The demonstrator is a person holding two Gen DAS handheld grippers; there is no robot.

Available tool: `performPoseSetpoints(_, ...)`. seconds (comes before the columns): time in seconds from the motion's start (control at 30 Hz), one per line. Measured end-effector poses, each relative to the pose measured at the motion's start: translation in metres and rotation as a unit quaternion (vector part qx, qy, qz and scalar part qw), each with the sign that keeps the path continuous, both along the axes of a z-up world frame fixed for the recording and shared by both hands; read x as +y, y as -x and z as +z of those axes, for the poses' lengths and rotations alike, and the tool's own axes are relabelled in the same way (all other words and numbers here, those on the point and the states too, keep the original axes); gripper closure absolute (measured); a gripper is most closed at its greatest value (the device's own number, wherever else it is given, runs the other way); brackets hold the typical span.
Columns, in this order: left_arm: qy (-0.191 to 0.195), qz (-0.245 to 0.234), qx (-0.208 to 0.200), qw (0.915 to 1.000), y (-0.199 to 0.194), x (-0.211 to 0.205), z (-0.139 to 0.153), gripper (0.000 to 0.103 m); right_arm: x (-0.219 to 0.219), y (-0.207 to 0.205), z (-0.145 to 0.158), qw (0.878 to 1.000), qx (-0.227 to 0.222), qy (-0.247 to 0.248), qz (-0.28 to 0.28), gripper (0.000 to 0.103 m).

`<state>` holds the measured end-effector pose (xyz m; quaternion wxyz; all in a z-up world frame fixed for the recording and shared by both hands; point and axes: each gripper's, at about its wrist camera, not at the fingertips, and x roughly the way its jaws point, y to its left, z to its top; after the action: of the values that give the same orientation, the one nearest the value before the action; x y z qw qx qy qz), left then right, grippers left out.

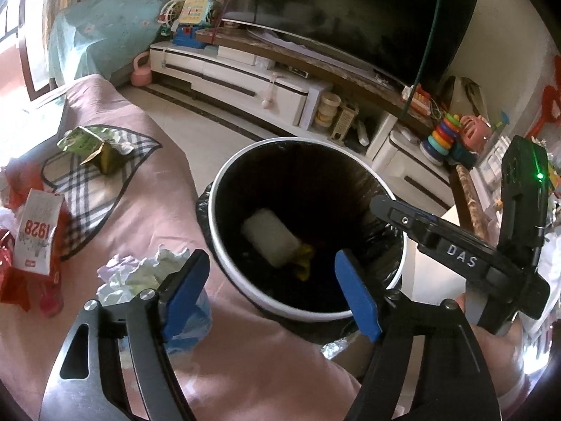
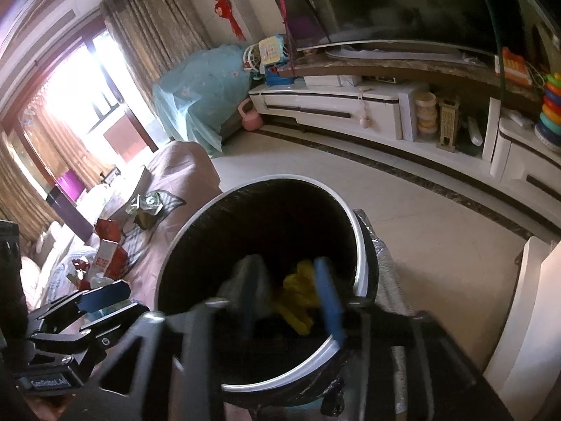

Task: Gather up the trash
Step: 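Carry both items over the bin and open both tools to release them, then grasp the red snack bag with the left tool while the right tool grasps the crumpled tissue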

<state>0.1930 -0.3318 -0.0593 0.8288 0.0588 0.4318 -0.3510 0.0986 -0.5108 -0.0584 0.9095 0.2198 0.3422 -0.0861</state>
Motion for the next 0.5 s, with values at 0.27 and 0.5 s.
performPoseSetpoints(0.27, -0.004, 0.039, -0.021, 0.9990, 0.015, 0.045, 0.000, 0.021, 0.018, 0.013, 0.010, 0.999, -0.045, -0.014, 0.001, 0.015)
performPoseSetpoints(0.5, -0.008, 0.093, -0.027, 0.9953, 0.022, 0.102, -0.004, 0.018, 0.062, 0.013, 0.013, 0.997, -0.063, -0.020, 0.034, 0.004)
